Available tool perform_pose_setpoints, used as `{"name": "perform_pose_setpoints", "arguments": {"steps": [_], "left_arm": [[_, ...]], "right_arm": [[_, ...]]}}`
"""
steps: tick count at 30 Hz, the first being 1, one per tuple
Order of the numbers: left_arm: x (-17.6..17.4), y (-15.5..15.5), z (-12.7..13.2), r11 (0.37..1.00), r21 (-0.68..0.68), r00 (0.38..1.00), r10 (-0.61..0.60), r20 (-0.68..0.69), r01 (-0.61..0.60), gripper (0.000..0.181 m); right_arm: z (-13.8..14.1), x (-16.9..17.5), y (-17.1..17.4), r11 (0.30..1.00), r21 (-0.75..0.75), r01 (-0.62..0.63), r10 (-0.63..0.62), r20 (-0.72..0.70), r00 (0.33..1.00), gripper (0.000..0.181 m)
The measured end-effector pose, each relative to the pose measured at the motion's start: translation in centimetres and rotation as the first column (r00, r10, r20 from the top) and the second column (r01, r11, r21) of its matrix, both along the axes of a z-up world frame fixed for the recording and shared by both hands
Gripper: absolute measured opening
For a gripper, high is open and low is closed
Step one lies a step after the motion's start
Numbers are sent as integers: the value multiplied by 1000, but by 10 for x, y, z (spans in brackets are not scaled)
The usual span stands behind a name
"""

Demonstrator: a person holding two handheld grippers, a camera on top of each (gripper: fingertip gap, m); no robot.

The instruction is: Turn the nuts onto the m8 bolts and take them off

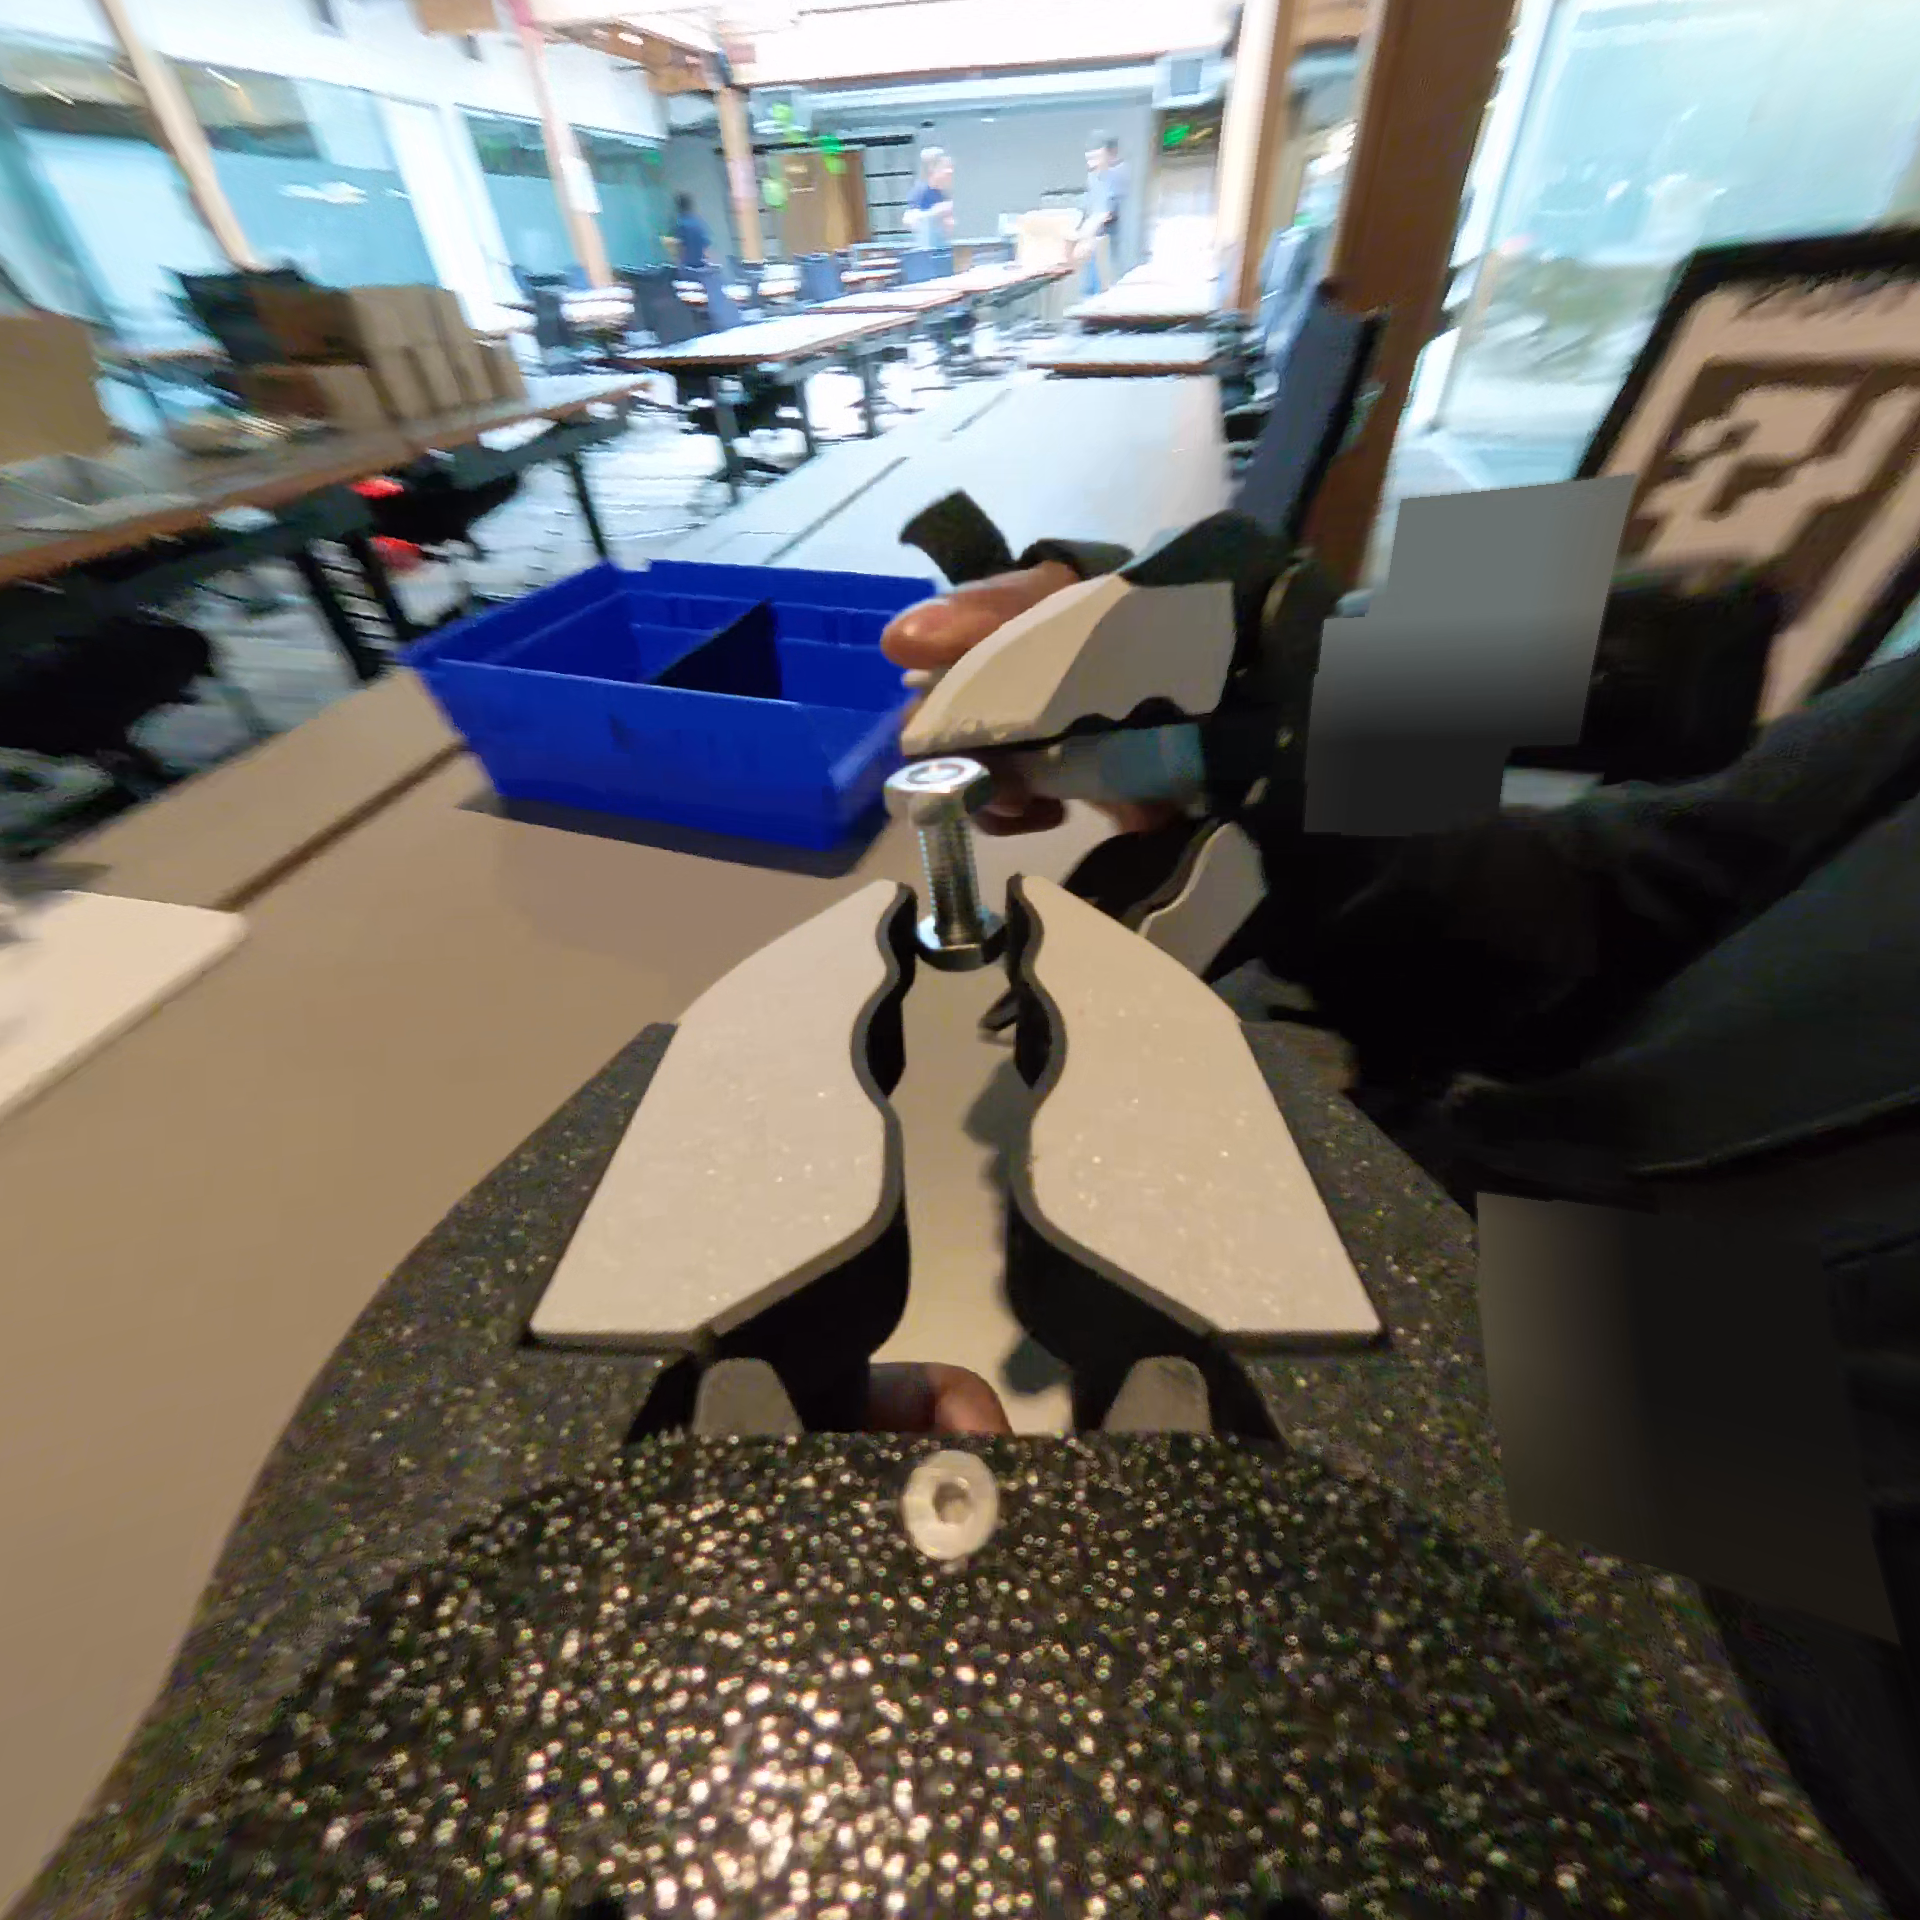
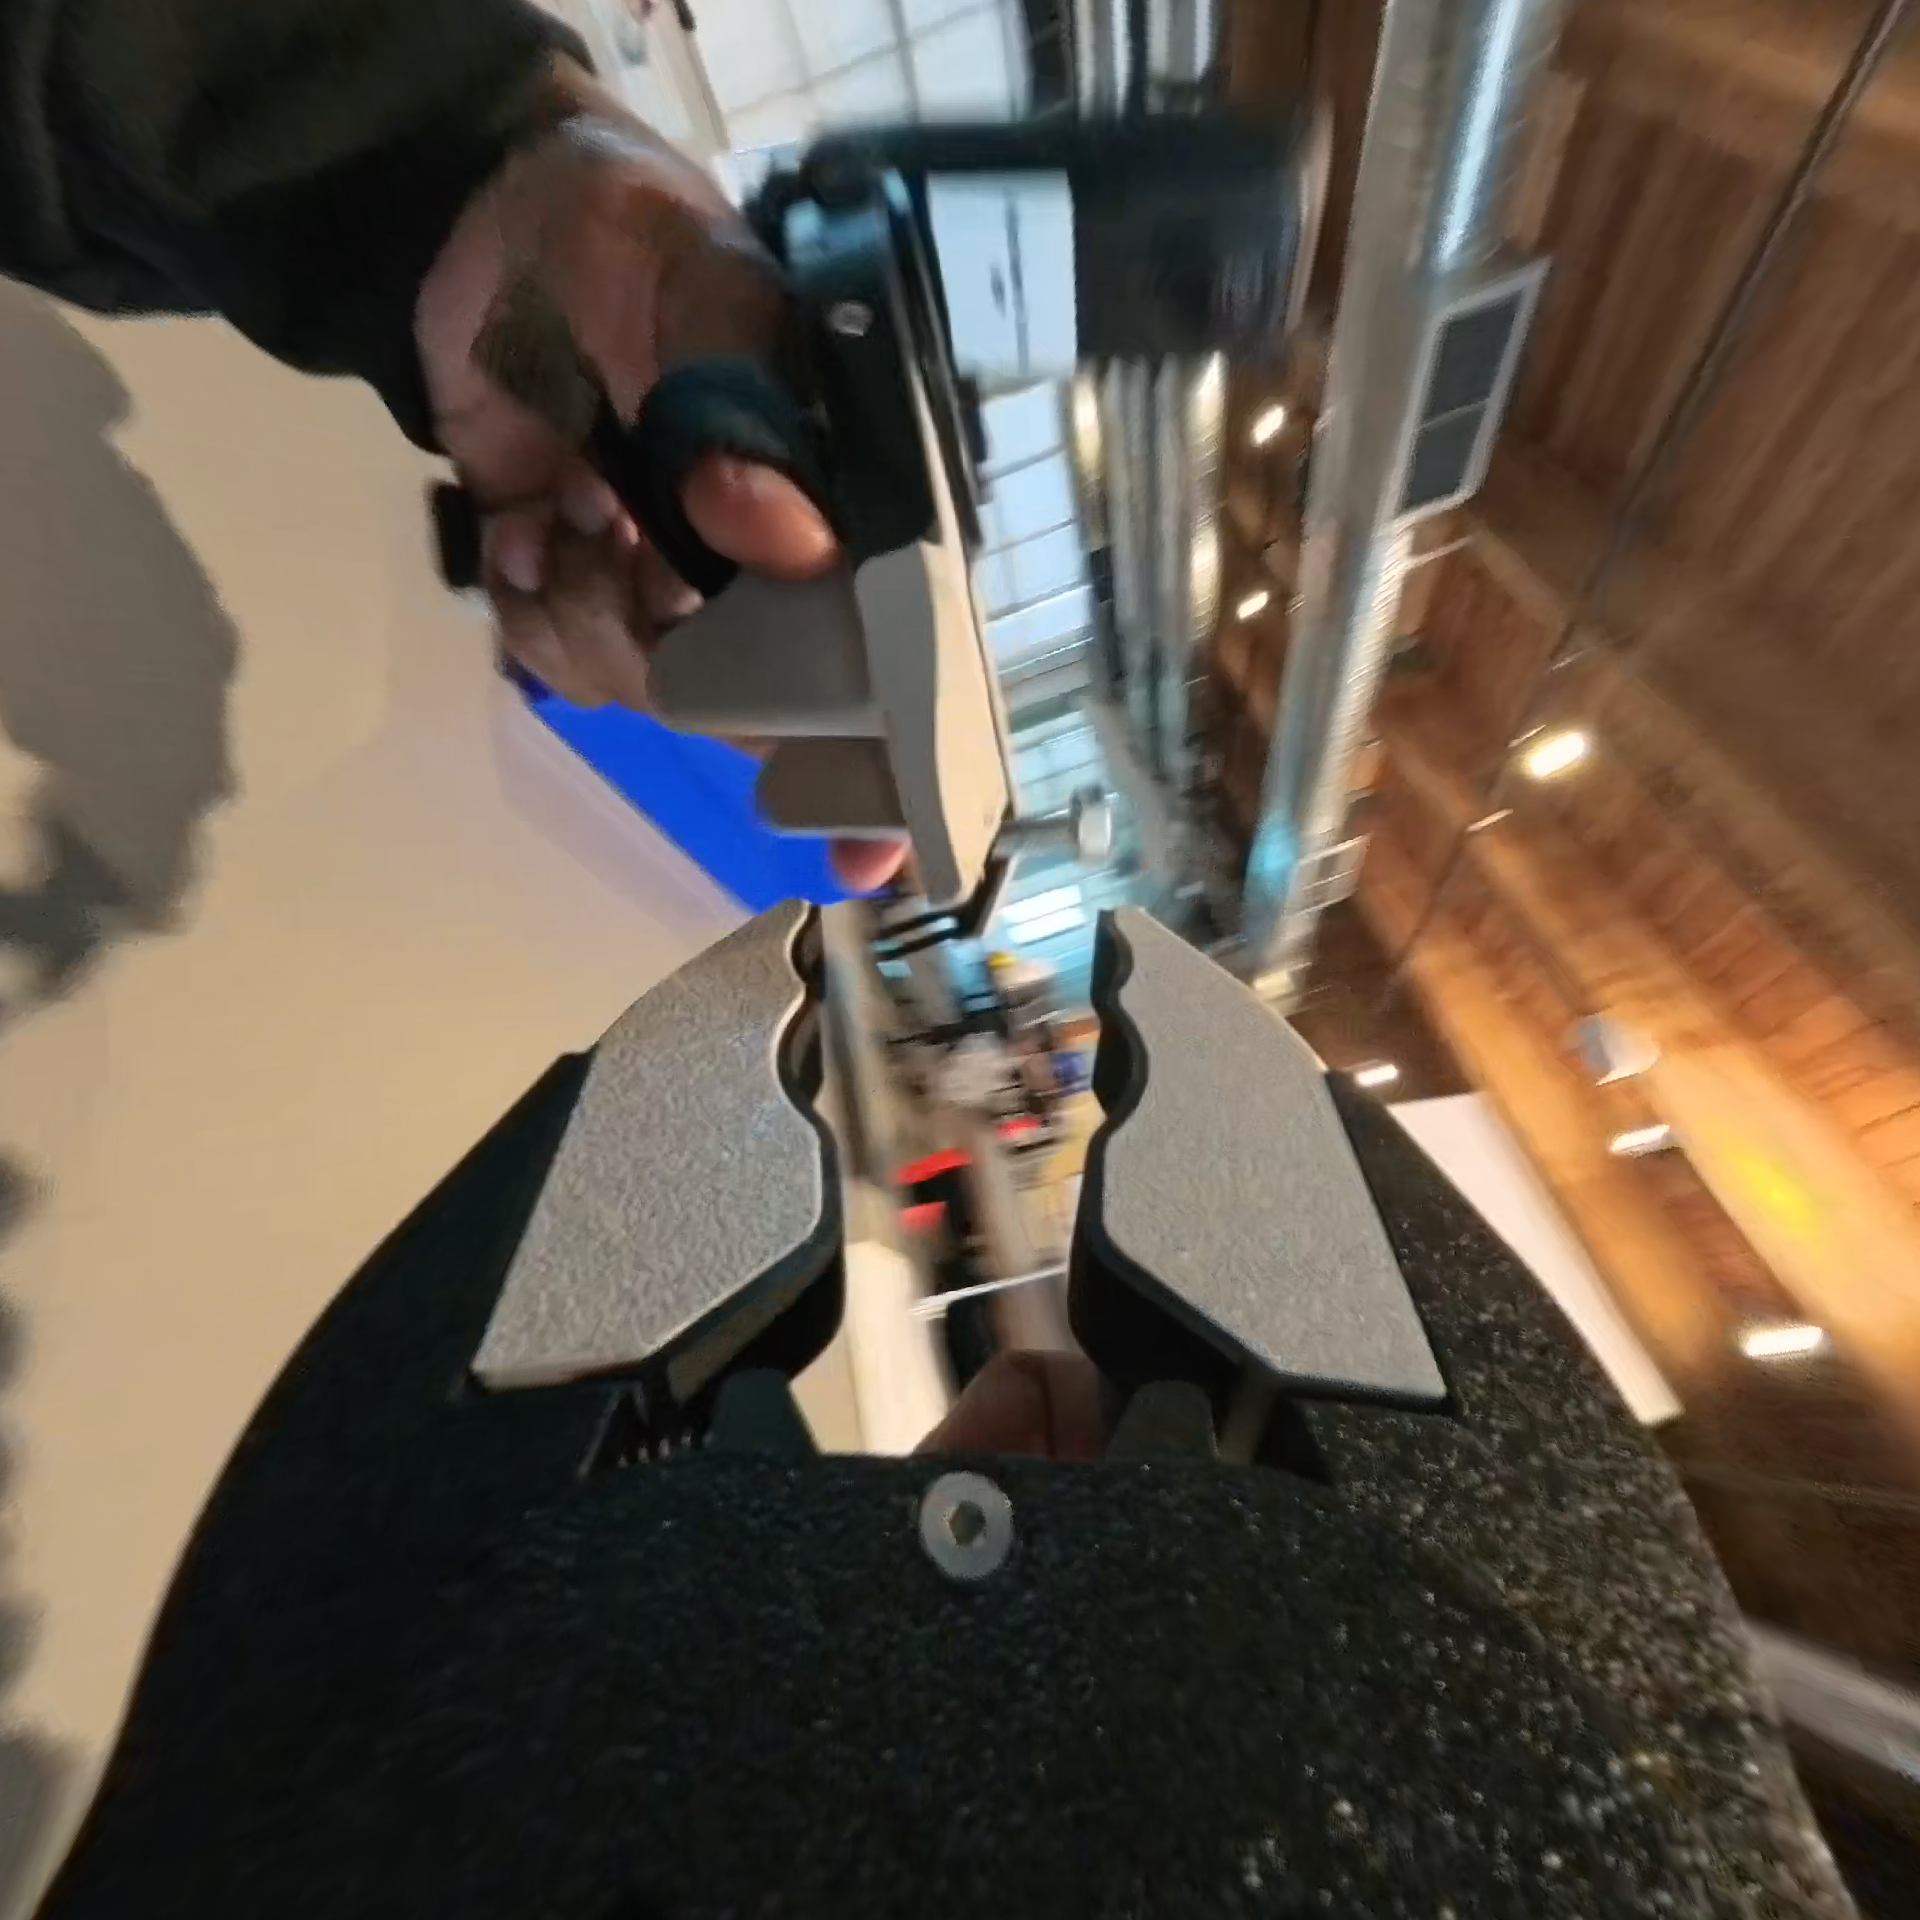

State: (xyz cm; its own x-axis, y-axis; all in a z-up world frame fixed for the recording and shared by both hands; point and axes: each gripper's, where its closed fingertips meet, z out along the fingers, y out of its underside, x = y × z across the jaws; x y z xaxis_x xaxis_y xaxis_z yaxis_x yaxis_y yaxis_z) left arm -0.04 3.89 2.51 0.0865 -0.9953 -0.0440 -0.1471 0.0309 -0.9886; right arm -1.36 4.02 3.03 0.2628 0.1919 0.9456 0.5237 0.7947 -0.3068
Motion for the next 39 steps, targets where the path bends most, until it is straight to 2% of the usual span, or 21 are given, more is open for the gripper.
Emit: {"name": "perform_pose_setpoints", "arguments": {"steps": [2,4,6,8,11,13,16,21,25,27,29,31,32,34,35,37,39], "left_arm": [[-2,18,-4,979,164,991,126,-41,-117,16],[-3,40,-13,905,358,958,277,-80,-231,16],[-4,64,-25,770,562,895,432,-111,-302,16],[-3,83,-38,624,712,833,545,-100,-322,16],[5,100,-52,489,796,796,605,-15,-356,16],[8,108,-65,445,822,776,631,-6,-355,16],[8,110,-67,336,894,736,677,-10,-297,16],[10,111,-72,275,927,713,701,-10,-257,16],[10,111,-74,245,942,711,704,-10,-229,16],[13,108,-75,237,949,722,692,-14,-209,16],[15,106,-78,240,953,731,681,-29,-186,16],[16,106,-82,253,953,739,672,-50,-166,16],[17,105,-85,274,948,751,658,-64,-160,16],[21,101,-91,363,918,787,608,-103,-160,16],[24,97,-95,421,894,810,572,-130,-155,16],[27,91,-103,525,840,846,503,-179,-135,16],[29,90,-110,580,805,850,481,-217,-123,16]], "right_arm": [[-4,7,7,992,-122,-18,13,-39,999,49],[-7,14,19,965,-257,-43,12,-120,993,43],[-17,21,38,895,-442,-63,-32,-205,978,40],[-27,27,56,785,-607,-124,-88,-307,948,39],[-35,35,74,667,-709,-230,-156,-435,887,39],[-41,38,81,630,-738,-241,-188,-446,875,39],[-50,38,86,602,-770,-211,-222,-415,882,39],[-58,33,84,561,-802,-207,-225,-388,894,39],[-60,29,83,552,-809,-200,-226,-376,898,33],[-64,28,83,559,-810,-176,-229,-354,907,24],[-69,26,82,575,-806,-138,-215,-312,925,15],[-73,26,80,611,-787,-88,-195,-258,946,14],[-75,27,79,640,-766,-57,-182,-223,958,14],[-79,29,75,725,-689,3,-136,-139,981,14],[-82,29,72,785,-618,33,-104,-80,991,14],[-87,30,65,921,-382,77,-55,66,996,15],[-95,34,66,966,-222,132,-93,175,980,17]]}}
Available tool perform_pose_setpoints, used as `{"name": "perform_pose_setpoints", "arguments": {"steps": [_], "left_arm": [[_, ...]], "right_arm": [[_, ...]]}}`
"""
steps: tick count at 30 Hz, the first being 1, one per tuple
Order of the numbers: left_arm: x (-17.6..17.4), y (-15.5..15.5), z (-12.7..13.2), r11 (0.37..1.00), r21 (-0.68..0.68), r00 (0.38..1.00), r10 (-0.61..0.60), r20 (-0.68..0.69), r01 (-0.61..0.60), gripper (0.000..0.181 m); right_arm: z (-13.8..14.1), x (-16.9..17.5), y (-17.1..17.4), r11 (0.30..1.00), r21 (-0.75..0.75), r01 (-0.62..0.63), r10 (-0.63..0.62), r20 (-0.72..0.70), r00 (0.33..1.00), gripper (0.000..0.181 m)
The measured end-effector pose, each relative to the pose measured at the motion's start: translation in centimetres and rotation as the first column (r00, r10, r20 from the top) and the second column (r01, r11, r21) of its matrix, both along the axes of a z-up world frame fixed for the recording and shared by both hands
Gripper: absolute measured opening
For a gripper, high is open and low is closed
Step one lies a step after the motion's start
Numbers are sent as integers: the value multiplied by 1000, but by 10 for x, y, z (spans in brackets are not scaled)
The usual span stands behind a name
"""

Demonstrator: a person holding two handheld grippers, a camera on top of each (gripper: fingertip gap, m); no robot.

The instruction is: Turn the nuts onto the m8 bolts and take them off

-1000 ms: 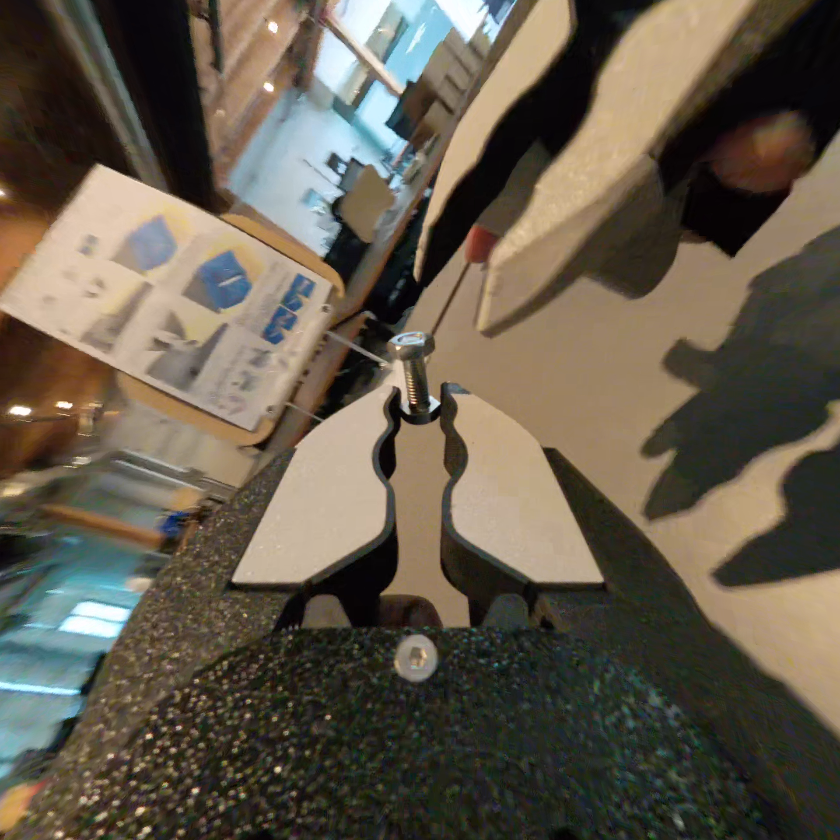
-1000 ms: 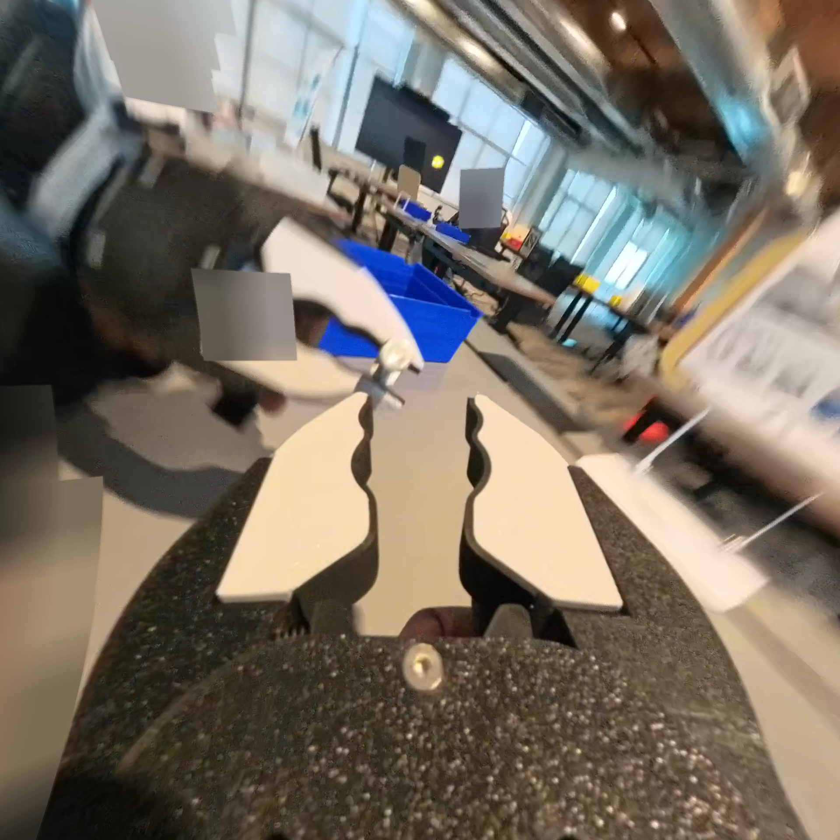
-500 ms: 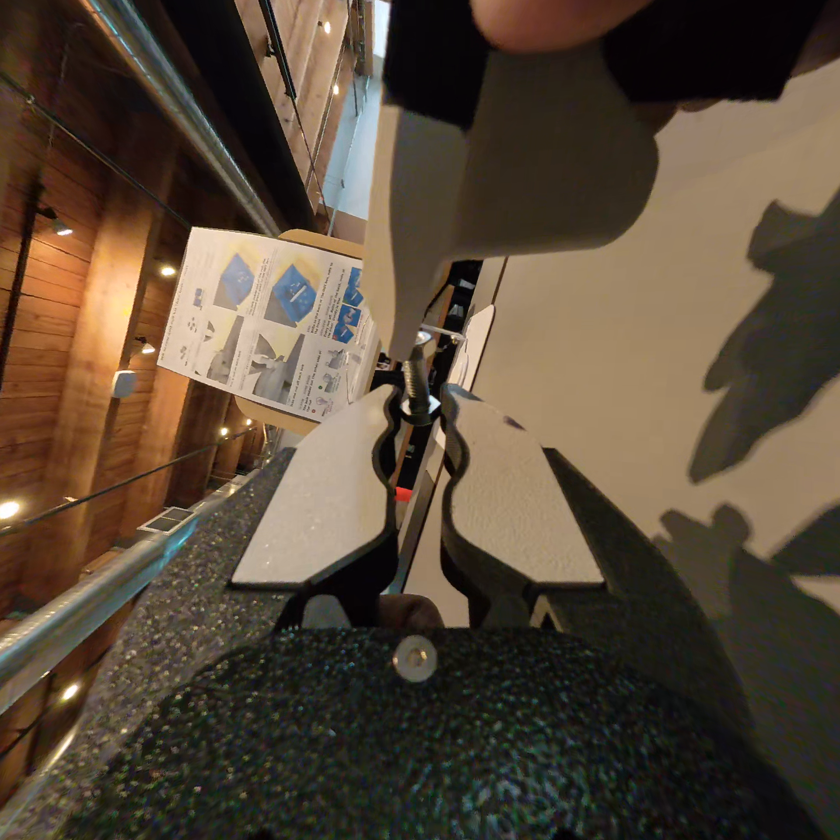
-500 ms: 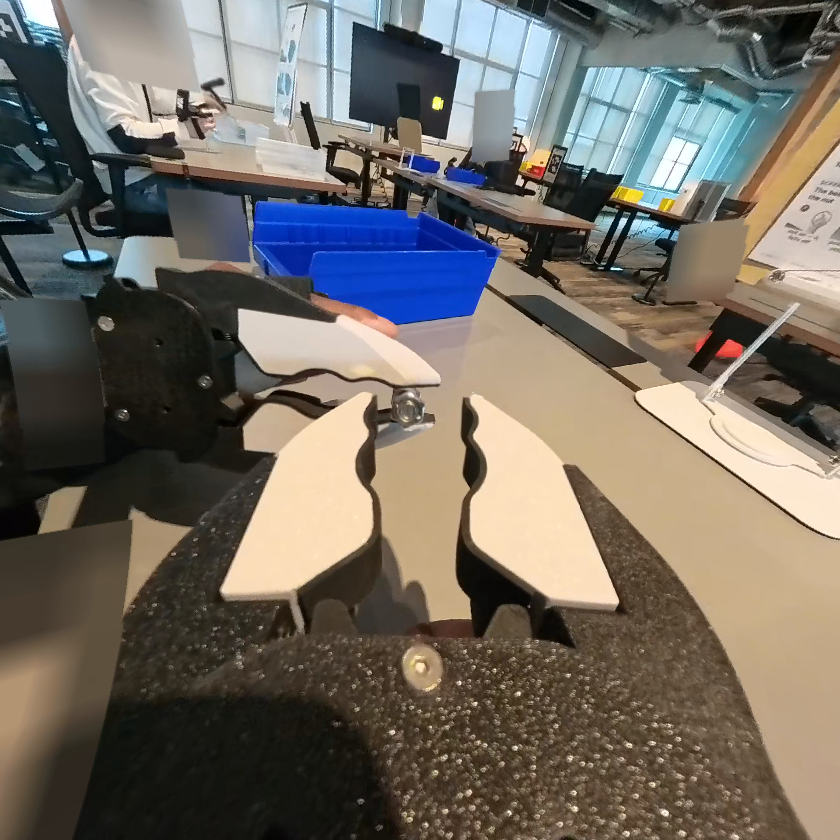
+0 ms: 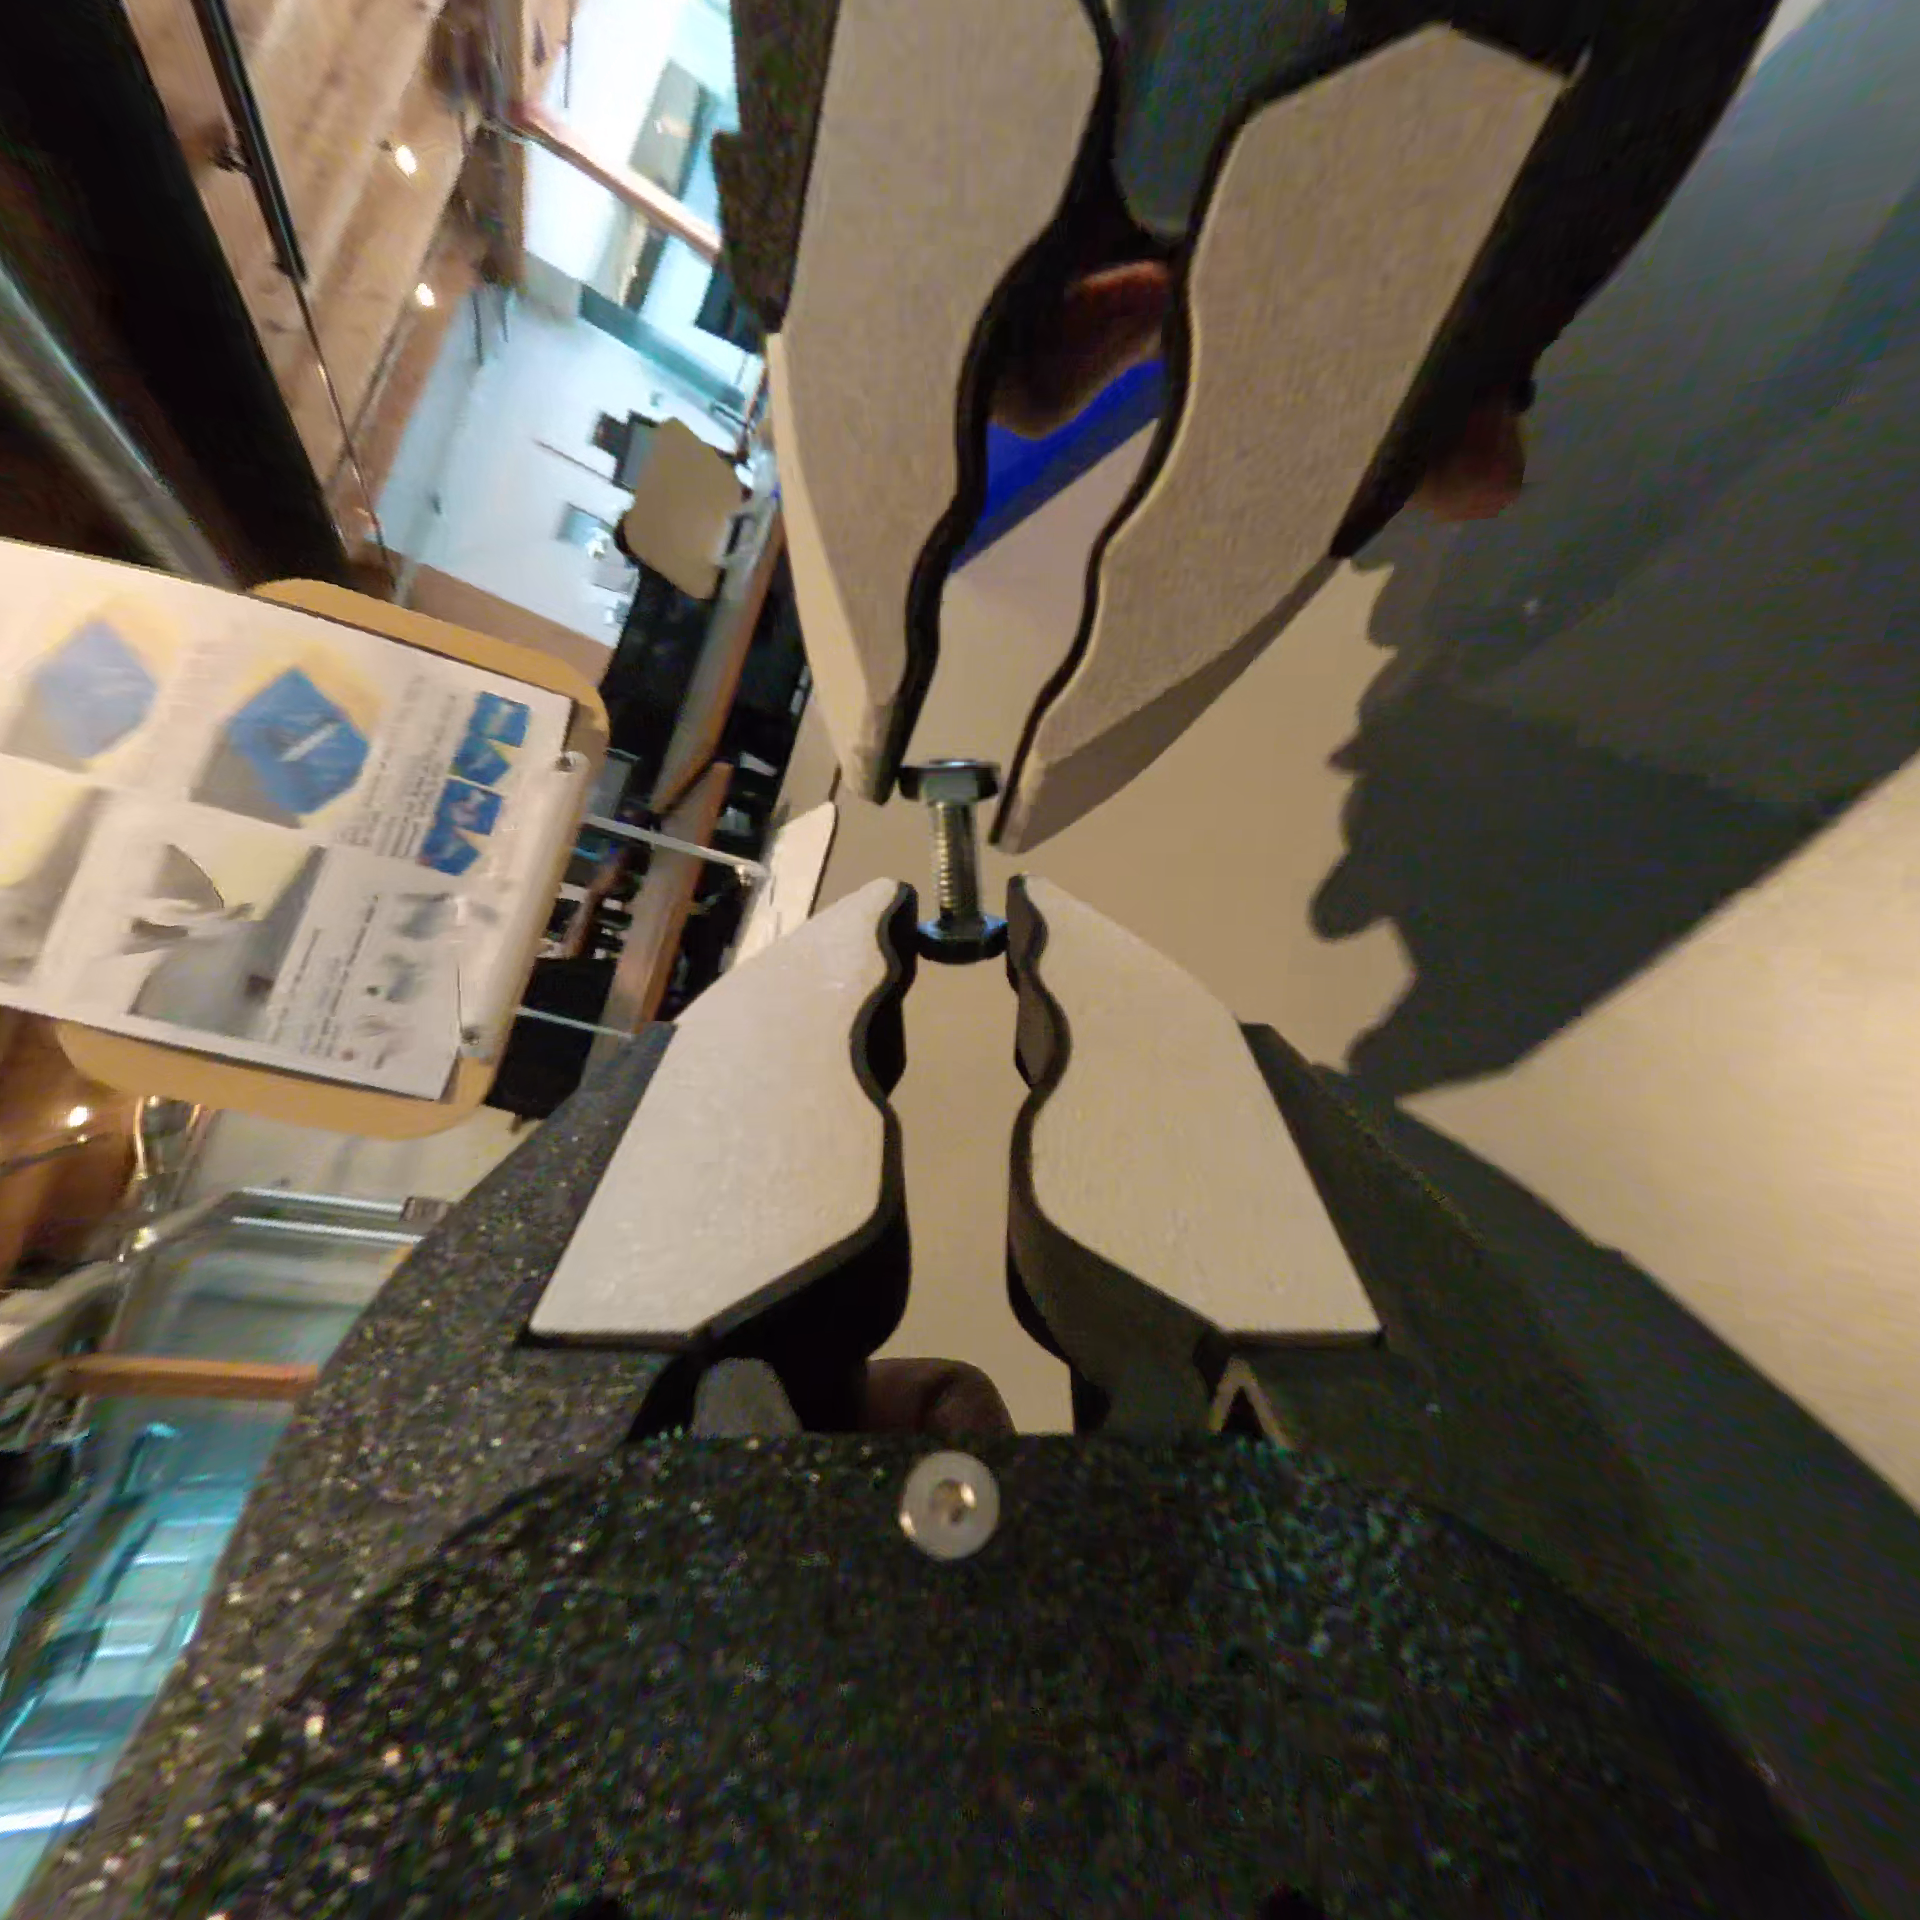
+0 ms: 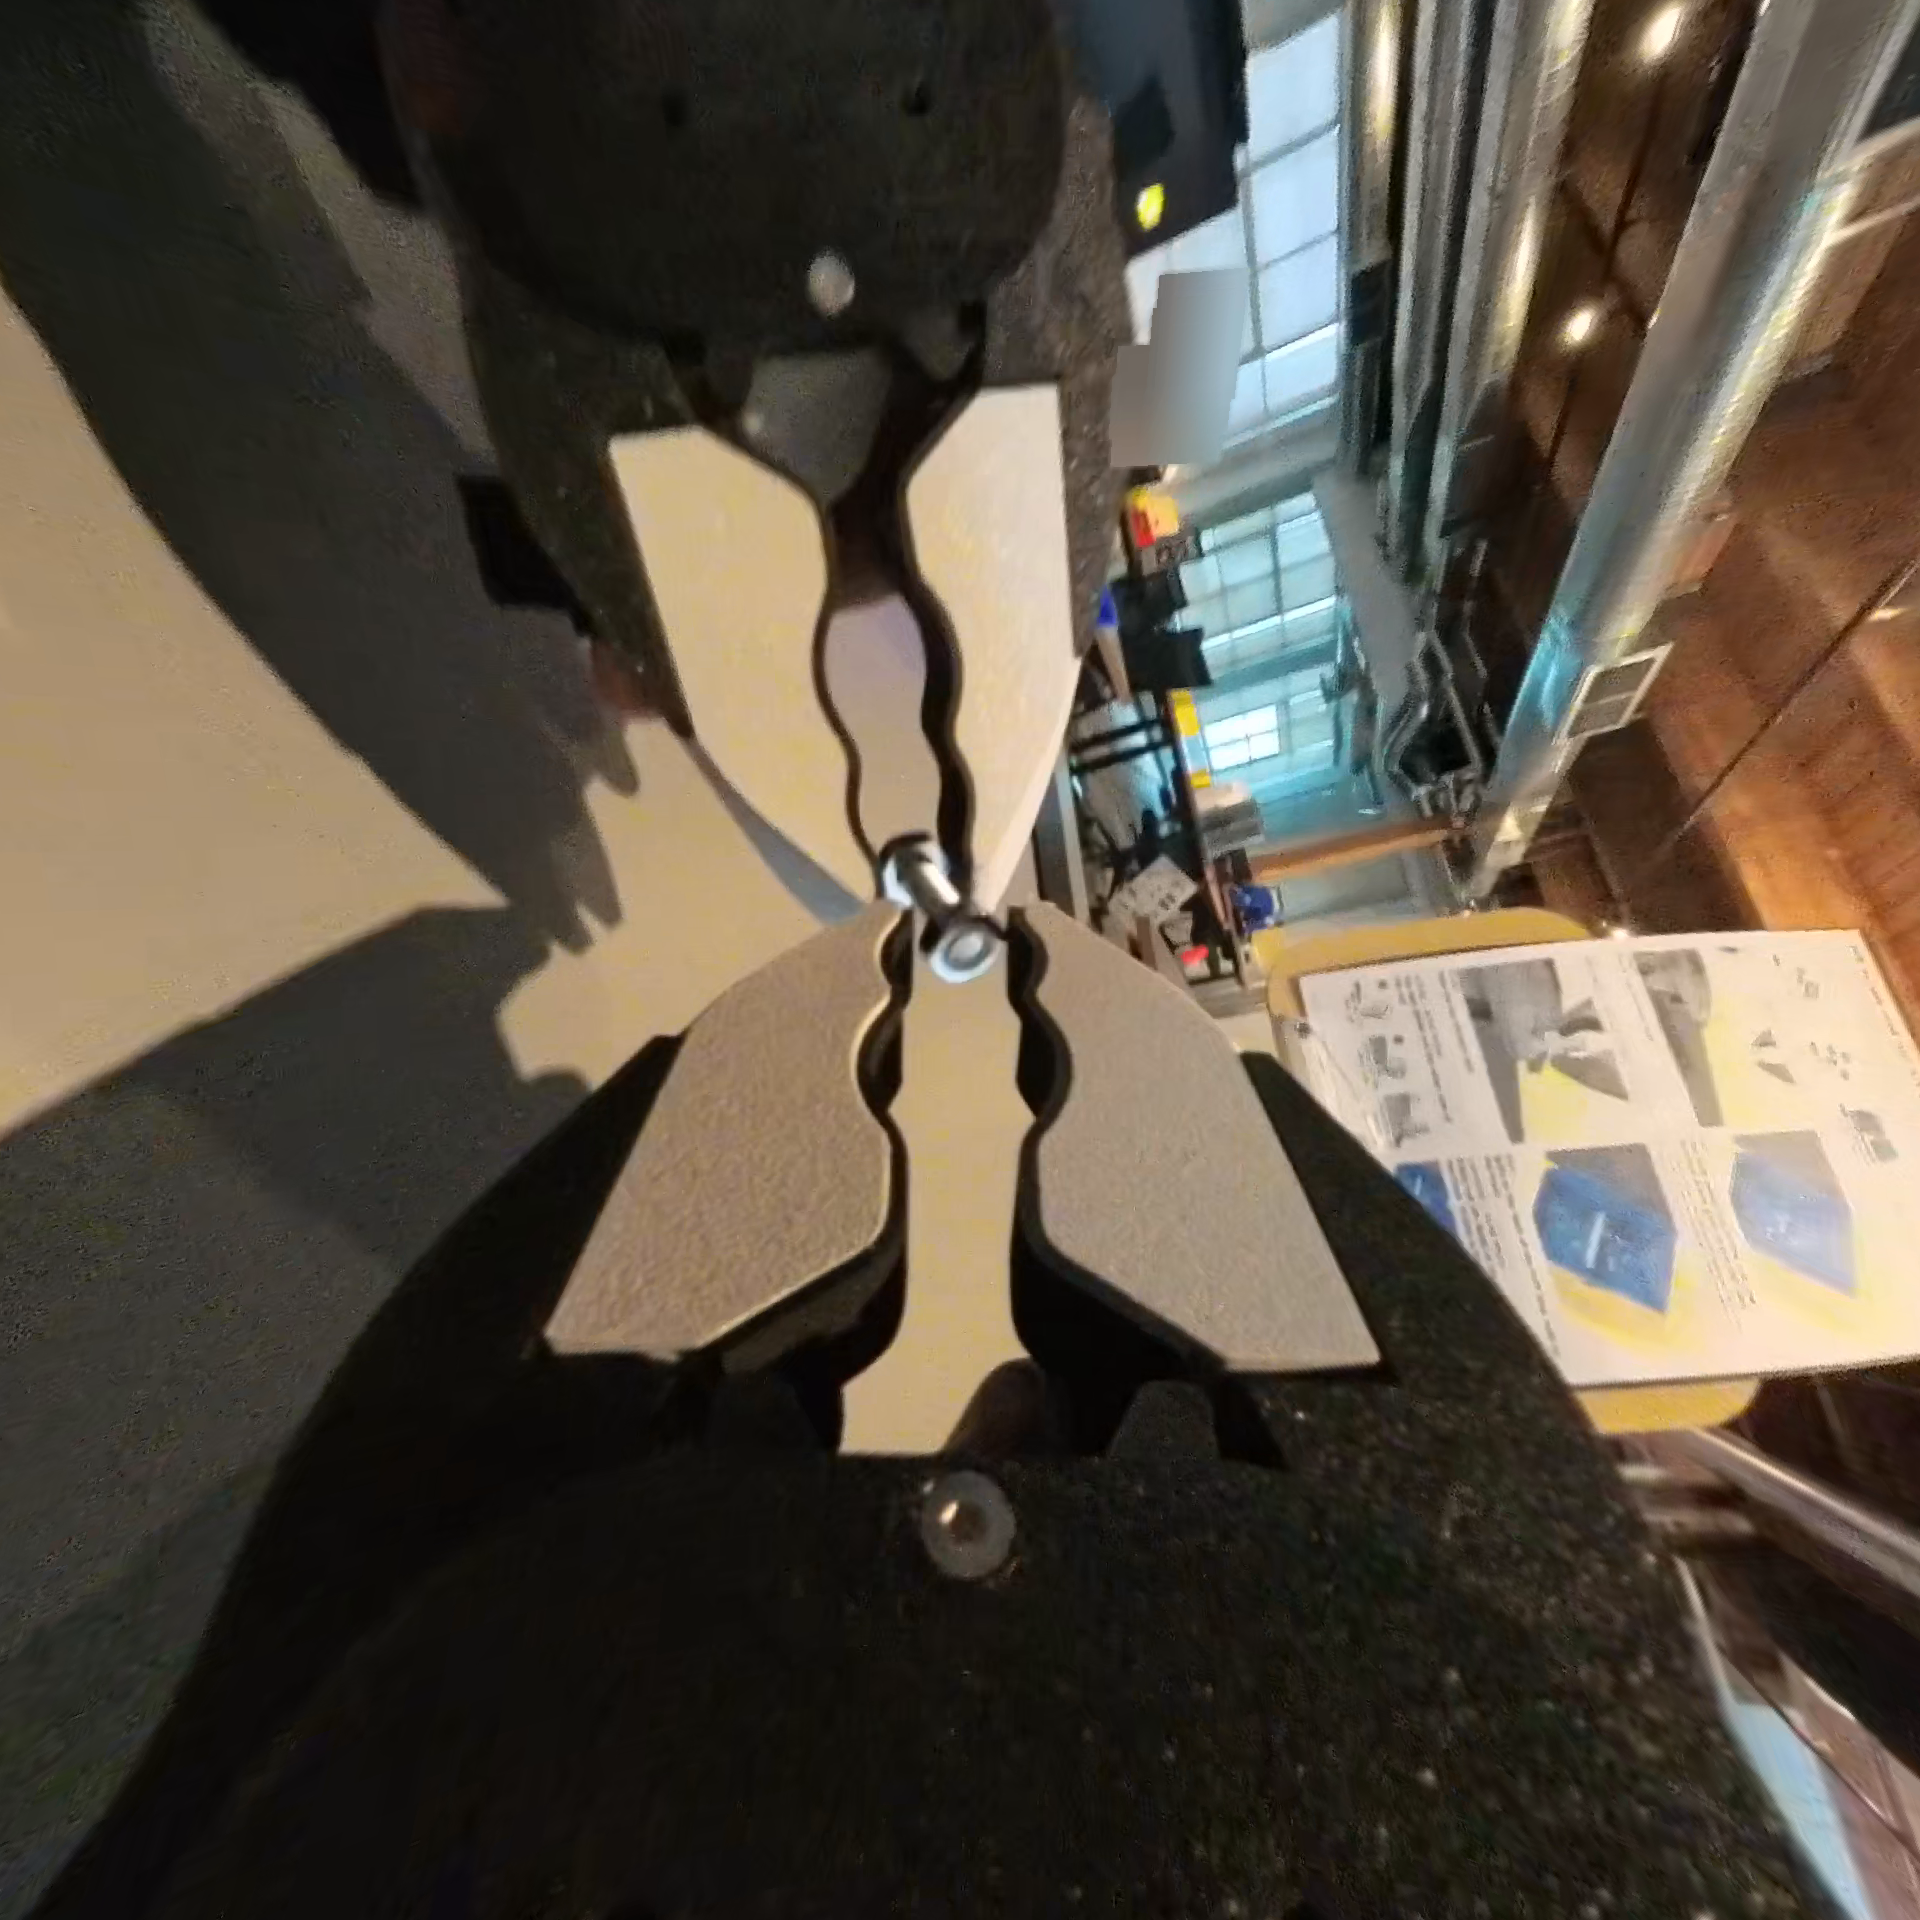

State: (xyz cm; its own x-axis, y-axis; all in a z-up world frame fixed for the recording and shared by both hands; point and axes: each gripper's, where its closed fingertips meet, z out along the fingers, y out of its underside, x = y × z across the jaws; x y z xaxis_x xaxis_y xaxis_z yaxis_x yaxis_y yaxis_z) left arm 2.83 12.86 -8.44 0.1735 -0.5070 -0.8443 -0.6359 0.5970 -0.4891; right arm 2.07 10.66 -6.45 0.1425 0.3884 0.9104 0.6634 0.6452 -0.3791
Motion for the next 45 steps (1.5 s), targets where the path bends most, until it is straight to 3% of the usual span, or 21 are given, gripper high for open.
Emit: {"name": "perform_pose_setpoints", "arguments": {"steps": [3,7,11,14,20,23,25,27,29,31,35,40,45], "left_arm": [[-5,9,1,997,34,998,65,-10,-65,16],[-12,18,7,985,116,991,132,-7,-131,16],[-14,20,12,951,265,982,181,-57,-160,16],[-10,17,11,935,327,980,175,-96,-135,16],[-6,14,8,938,330,982,152,-113,-107,16],[-6,13,4,944,317,982,141,-128,-95,16],[-5,11,-1,958,277,984,110,-137,-69,16],[-3,7,-8,981,193,989,59,-138,-32,16],[-2,5,-16,994,110,989,32,-142,-17,16],[-4,9,-20,997,61,989,59,-139,-51,16],[-9,16,-15,992,78,987,107,-118,-98,16],[-7,15,-11,988,123,987,108,-116,-94,16],[-3,10,-11,986,158,987,81,-137,-59,16]], "right_arm": [[-9,4,5,998,-57,16,-17,-13,1000,38],[-6,5,6,959,-281,-27,-29,-192,981,43],[2,3,4,826,-546,-140,-90,-373,924,41],[5,2,4,757,-627,-185,-132,-424,896,39],[-7,3,10,778,-622,-88,-166,-339,926,15],[-10,3,10,827,-560,-44,-140,-281,949,15],[-13,4,9,893,-450,-11,-93,-208,974,15],[-18,5,6,971,-240,3,-24,-83,996,15],[-25,7,8,998,-52,26,-23,63,998,15],[-28,8,11,999,-8,48,-47,112,993,18],[-25,3,6,980,-196,12,-19,-33,999,41],[-13,1,5,869,-490,-64,-75,-259,963,41],[-15,1,11,818,-573,-47,-142,-280,949,26]]}}
